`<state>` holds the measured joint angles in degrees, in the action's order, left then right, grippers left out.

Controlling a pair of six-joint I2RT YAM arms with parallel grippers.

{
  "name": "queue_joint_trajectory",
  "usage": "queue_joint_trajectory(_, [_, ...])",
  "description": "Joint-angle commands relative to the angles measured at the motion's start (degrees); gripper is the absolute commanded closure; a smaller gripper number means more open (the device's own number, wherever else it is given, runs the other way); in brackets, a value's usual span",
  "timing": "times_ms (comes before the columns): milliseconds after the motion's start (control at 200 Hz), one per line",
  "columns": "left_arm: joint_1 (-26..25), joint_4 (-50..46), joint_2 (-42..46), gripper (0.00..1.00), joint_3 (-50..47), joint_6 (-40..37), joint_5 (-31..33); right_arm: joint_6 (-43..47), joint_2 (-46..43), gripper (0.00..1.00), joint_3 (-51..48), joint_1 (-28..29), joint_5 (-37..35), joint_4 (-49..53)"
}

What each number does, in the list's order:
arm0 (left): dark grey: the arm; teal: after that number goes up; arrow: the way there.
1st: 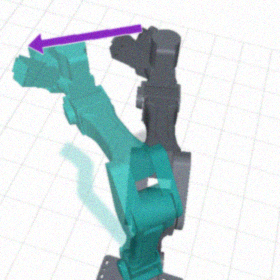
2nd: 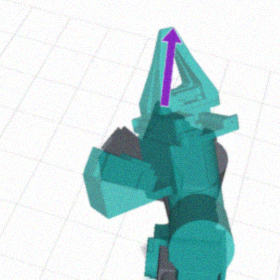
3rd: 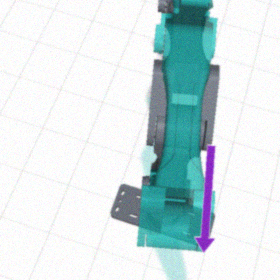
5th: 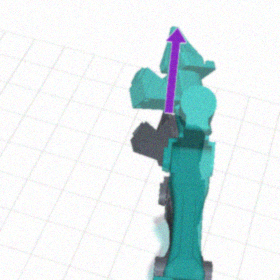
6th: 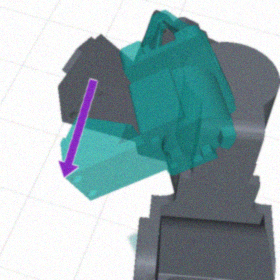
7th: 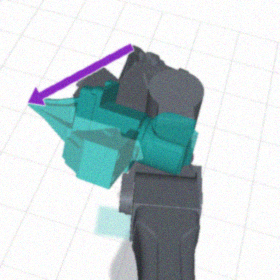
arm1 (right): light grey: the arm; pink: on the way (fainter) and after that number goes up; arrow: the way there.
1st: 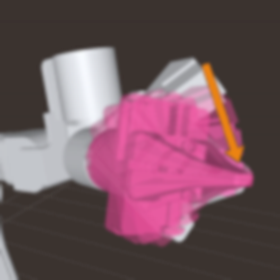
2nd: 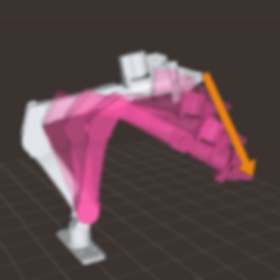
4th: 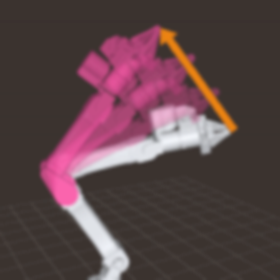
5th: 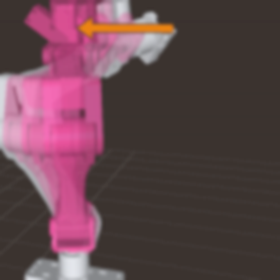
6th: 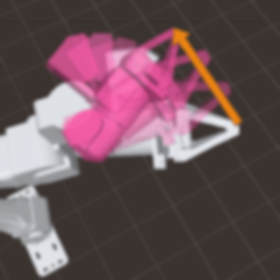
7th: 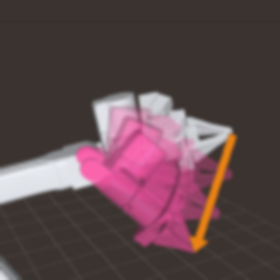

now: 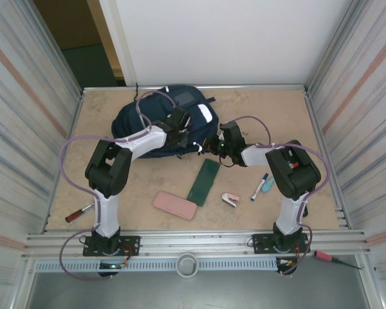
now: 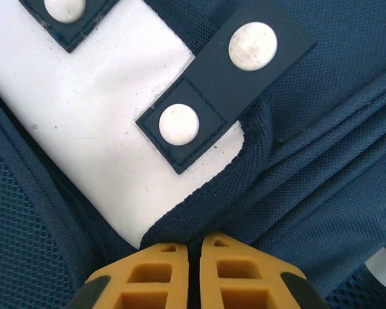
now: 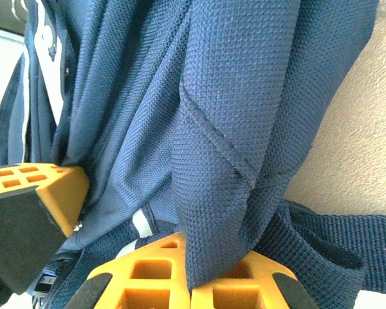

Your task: Pack books, pencil case, and school supplies into a backpack

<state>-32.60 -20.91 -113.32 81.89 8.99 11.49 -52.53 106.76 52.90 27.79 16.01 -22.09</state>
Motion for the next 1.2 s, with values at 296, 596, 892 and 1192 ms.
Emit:
queue_joint_trajectory(296, [3.5, 3.5, 9.2, 1.00, -7.2, 0.9, -2.5, -1.3, -2.5, 1.00, -2.2, 0.2, -1.5, 5.6])
queue_joint_trajectory(596, [3.5, 3.9, 10.6, 1.00, -9.1, 1.6, -4.3, -1.7, -2.3, 1.00, -1.8, 0.0, -1.1, 5.3])
queue_joint_trajectory(892, [3.2, 3.8, 12.0, 1.00, -11.5, 1.7, -5.8, -1.8, -2.5, 1.00, -1.7, -0.5, -1.0, 5.2])
queue_joint_trajectory(1192, [2.6, 0.8, 8.2, 0.80, -10.4, 0.1, -6.7, -1.9, -2.2, 1.00, -1.3, -0.7, -0.7, 5.0])
